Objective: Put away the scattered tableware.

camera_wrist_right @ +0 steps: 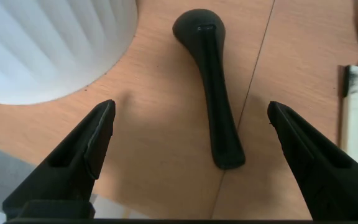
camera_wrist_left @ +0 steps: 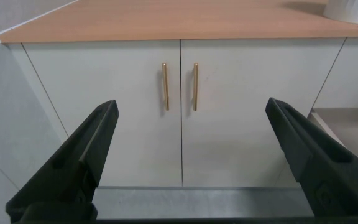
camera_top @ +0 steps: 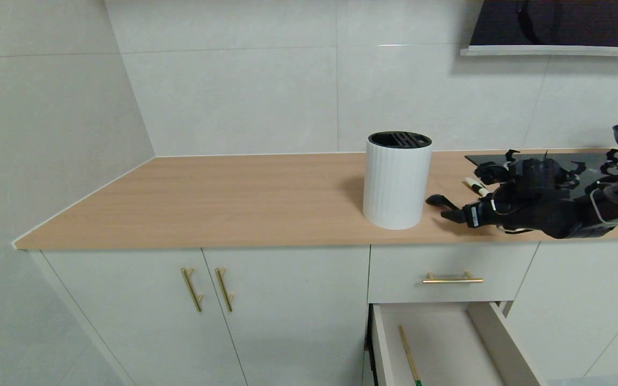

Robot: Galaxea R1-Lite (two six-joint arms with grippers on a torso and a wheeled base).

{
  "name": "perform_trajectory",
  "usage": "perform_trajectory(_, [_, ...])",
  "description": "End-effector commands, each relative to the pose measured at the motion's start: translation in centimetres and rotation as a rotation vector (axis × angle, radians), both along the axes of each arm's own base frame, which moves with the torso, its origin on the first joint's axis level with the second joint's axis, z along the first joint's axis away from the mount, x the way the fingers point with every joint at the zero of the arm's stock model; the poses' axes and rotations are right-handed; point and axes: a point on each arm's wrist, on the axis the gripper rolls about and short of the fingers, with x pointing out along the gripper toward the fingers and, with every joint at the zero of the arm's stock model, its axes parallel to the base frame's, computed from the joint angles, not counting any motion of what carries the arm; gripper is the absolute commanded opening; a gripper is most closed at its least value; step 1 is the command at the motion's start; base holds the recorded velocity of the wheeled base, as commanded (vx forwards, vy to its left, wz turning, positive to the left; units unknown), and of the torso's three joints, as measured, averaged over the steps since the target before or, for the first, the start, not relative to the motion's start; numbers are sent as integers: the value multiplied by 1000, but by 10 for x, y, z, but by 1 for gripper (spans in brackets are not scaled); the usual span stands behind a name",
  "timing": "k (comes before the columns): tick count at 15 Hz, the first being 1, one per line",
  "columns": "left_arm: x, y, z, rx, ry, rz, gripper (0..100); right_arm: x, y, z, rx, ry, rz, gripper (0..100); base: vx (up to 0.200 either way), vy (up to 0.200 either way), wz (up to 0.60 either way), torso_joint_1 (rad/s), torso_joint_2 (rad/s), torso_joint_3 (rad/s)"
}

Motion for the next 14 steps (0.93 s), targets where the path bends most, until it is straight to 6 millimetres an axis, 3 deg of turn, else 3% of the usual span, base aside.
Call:
perform_trajectory(1, [0, 0, 0, 0, 0, 1, 100, 4, 0, -8, 0, 2, -2, 100, 0, 0, 0, 0, 0, 0])
perform_trajectory(14, [0, 0, 0, 0, 1, 1, 100, 17, -5, -24, 1, -5, -19, 100, 0, 0, 0, 0, 0, 0])
